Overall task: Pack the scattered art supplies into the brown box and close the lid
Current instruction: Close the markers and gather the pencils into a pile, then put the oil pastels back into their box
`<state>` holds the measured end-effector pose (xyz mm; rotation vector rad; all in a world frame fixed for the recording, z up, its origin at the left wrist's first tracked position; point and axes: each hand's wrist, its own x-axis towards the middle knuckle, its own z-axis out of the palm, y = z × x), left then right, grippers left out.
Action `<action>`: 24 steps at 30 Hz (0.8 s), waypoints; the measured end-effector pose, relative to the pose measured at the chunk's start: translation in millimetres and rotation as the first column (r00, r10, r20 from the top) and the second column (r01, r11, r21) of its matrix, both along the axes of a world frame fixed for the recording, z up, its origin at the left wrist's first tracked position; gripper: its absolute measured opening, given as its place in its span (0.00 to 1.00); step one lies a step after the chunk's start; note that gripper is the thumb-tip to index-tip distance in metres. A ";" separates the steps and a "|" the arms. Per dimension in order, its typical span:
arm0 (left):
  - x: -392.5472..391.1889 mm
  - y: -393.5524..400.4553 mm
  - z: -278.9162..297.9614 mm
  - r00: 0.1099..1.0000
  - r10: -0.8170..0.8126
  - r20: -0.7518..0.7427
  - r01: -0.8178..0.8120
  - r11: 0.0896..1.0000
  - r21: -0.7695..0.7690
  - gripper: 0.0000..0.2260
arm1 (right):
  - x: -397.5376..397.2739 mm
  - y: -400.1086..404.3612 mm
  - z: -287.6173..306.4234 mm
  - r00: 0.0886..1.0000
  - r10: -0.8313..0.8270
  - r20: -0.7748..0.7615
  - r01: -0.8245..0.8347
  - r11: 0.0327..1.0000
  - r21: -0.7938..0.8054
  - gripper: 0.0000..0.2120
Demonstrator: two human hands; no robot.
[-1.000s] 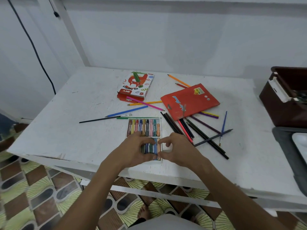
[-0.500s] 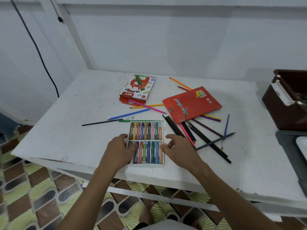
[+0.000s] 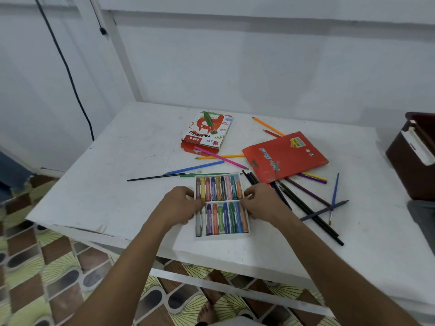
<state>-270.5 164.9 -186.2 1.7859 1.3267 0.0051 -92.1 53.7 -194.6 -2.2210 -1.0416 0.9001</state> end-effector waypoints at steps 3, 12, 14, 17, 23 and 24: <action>1.4 -1.6 -2.5 0.997 0.032 0.073 -0.031 1.000 -0.004 0.10 | -0.8 3.7 0.6 0.999 0.010 -0.038 -0.009 1.000 0.020 0.05; -3.7 -4.9 -0.3 0.906 0.260 0.335 -0.216 0.963 -0.163 0.21 | -5.0 16.7 20.3 0.931 0.069 -0.359 -0.003 0.983 0.182 0.07; -6.7 -0.5 2.1 0.872 0.308 0.380 -0.262 0.950 -0.170 0.20 | -3.1 25.0 23.3 0.915 0.084 -0.395 -0.015 0.984 0.176 0.08; -16.0 6.4 5.7 0.729 0.441 0.524 -0.227 0.877 -0.423 0.16 | 2.6 36.3 28.4 0.845 0.130 -0.518 -0.036 0.982 0.187 0.10; -33.3 19.6 -10.9 0.483 0.719 0.501 -0.078 0.605 -0.793 0.22 | 1.1 66.5 32.2 0.808 0.247 -0.536 -0.137 0.962 0.237 0.09; -34.7 22.6 -13.6 0.457 0.733 0.504 -0.069 0.594 -0.802 0.23 | 2.9 73.5 33.1 0.810 0.269 -0.520 -0.164 0.957 0.239 0.09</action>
